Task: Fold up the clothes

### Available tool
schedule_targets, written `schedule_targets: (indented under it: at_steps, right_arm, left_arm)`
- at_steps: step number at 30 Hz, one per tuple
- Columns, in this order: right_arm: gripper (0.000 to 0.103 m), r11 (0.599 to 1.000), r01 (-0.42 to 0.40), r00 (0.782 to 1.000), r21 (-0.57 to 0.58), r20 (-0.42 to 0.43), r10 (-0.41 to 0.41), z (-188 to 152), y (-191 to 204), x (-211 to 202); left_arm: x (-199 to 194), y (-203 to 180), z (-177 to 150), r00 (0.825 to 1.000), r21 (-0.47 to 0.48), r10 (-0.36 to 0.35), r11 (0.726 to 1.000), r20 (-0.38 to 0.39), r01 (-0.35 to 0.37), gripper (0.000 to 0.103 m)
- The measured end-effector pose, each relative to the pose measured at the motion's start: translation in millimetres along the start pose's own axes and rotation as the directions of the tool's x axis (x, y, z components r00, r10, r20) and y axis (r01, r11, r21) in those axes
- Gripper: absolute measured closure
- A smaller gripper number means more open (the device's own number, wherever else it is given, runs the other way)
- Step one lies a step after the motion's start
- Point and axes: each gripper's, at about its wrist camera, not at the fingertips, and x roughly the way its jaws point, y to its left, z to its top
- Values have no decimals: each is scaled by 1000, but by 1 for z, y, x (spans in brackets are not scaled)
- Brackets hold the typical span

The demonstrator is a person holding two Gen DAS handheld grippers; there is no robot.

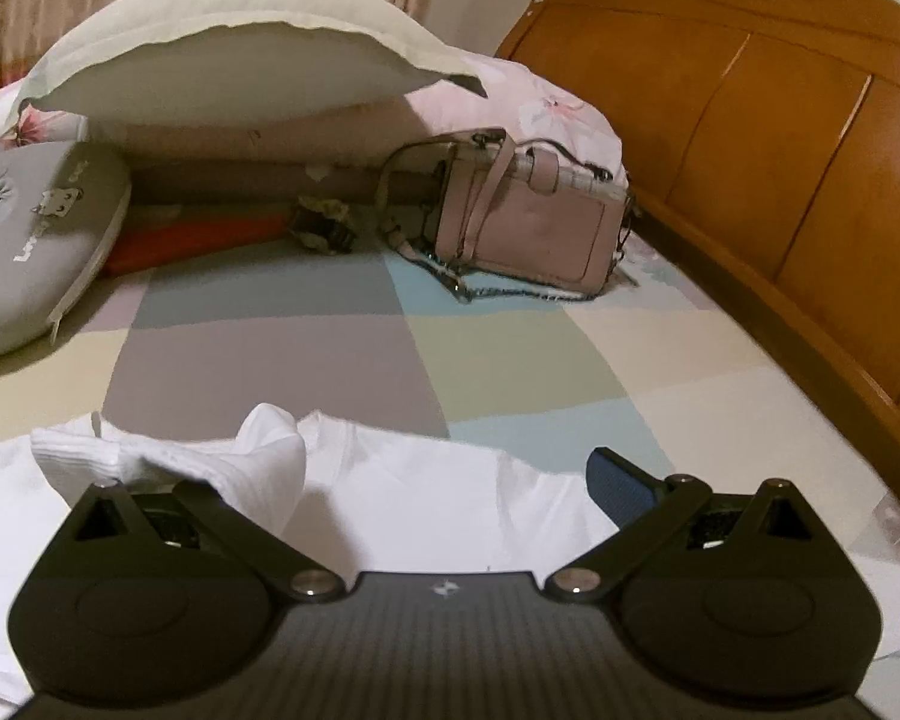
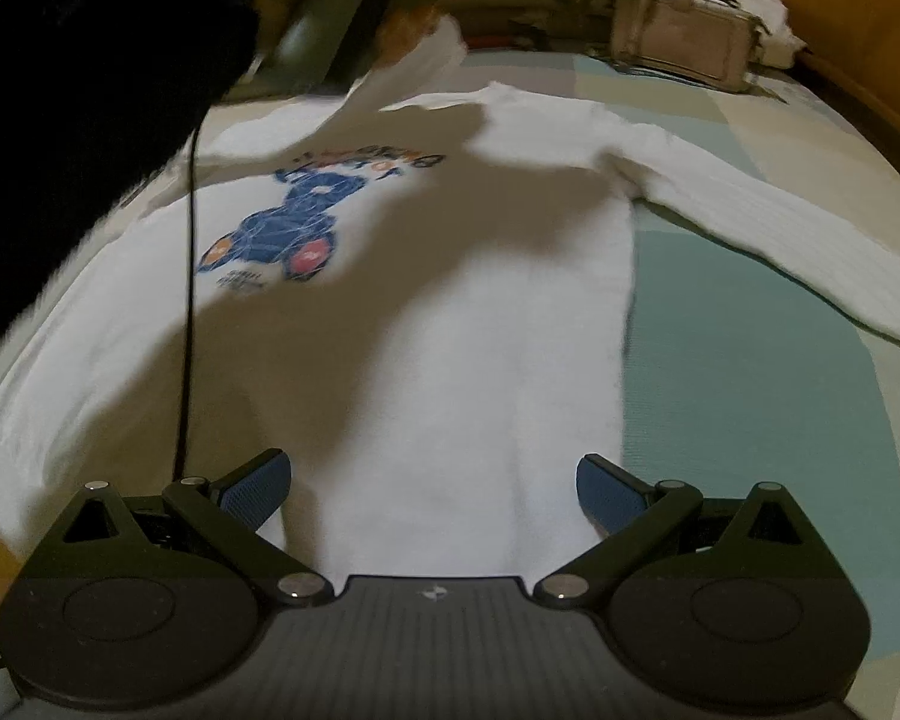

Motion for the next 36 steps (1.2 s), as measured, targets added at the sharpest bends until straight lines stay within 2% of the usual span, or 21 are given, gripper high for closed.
schedule_targets:
  at_steps: [4,7,19,25,27,29,32,34,36]
  right_arm:
    - [0,999,-15,1000,47,25,13,3,-7,0]
    - [0,999,4,999,34,46,-6,5,-2,1]
    - [0,1000,18,999,23,32,-19,5,3,7]
    - [0,999,25,999,24,29,-26,7,3,8]
    - [0,999,25,999,29,30,-26,8,2,8]
    - [0,999,24,999,34,28,-25,9,0,8]
    - [0,999,25,999,37,32,-26,10,-1,6]
    - [0,999,23,999,38,42,-24,11,-2,3]
    - [0,999,21,999,41,49,-23,10,-4,1]
  left_arm:
    - [8,-17,-21,1000,86,29,996,3,-29,3]
    - [13,-28,-33,999,156,37,987,10,-39,3]
    - [18,-38,-45,1000,215,5,977,8,-7,3]
    - [19,-45,-60,999,317,2,948,-33,9,2]
    - [13,-44,-65,999,340,-23,940,-32,32,2]
    - [6,-37,-67,996,327,-76,941,-46,87,2]
    - [-3,-20,-68,982,256,-161,950,-97,181,1]
    - [-9,-11,-69,978,224,-183,953,-103,202,1]
    - [-11,-6,-66,981,202,-172,961,-88,187,1]
